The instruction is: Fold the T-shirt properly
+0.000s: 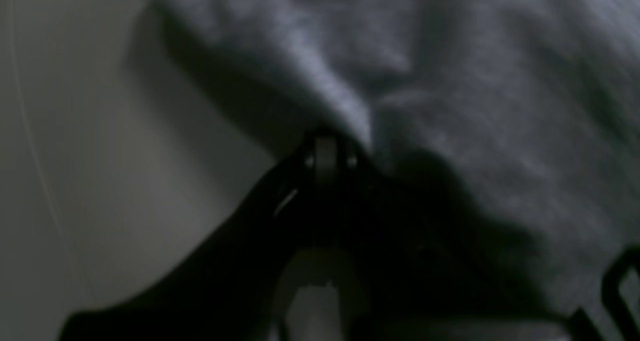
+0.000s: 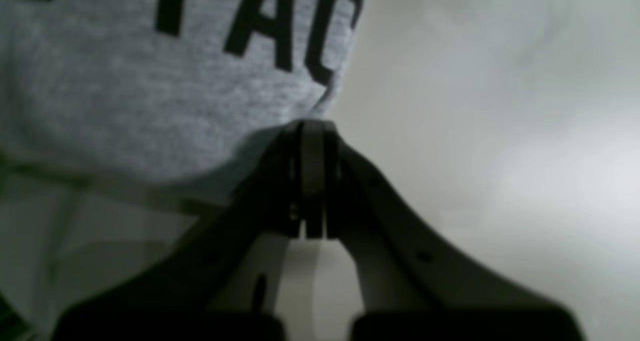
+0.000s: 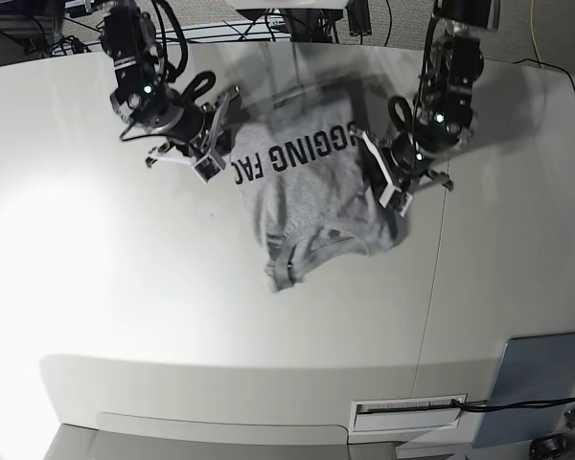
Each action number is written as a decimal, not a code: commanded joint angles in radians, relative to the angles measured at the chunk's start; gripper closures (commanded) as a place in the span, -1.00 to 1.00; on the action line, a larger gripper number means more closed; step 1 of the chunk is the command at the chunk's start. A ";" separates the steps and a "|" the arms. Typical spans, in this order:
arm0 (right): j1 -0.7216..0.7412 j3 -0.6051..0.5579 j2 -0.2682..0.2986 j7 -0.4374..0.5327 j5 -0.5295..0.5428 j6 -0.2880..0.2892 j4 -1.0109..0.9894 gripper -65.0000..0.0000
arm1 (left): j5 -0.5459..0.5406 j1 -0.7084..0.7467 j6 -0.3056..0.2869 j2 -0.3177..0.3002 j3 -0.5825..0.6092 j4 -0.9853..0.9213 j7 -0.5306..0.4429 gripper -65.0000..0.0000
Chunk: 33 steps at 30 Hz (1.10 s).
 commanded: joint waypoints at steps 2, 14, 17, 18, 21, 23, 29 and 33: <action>-0.013 0.002 0.002 0.026 0.038 0.003 0.033 1.00 | -0.002 -0.030 0.002 -0.005 -0.002 0.010 -0.007 1.00; -0.111 0.046 0.003 0.022 0.030 -0.073 0.190 1.00 | -0.109 -0.043 0.004 -0.005 -0.011 0.043 -0.057 1.00; -0.154 0.136 0.003 0.022 0.012 -0.080 0.264 1.00 | -0.114 0.010 0.048 -0.006 -0.046 0.108 -0.057 1.00; -0.170 0.173 0.003 0.020 0.011 -0.079 0.282 1.00 | -0.123 0.035 0.047 -0.006 -0.064 0.134 -0.057 1.00; -0.223 0.288 0.003 -0.003 0.017 -0.079 0.322 1.00 | -0.173 0.129 0.023 -0.005 -0.128 0.220 -0.056 1.00; -0.268 0.365 0.003 -0.035 0.035 -0.076 0.344 1.00 | -0.203 0.208 -0.014 -0.005 -0.177 0.280 -0.049 1.00; -0.455 0.577 0.002 -0.138 0.166 -0.076 0.428 1.00 | -0.252 0.480 -0.024 -0.005 -0.335 0.414 -0.042 1.00; -0.608 0.668 0.002 -0.150 0.219 -0.076 0.456 1.00 | -0.312 0.662 -0.108 -0.005 -0.438 0.442 -0.042 1.00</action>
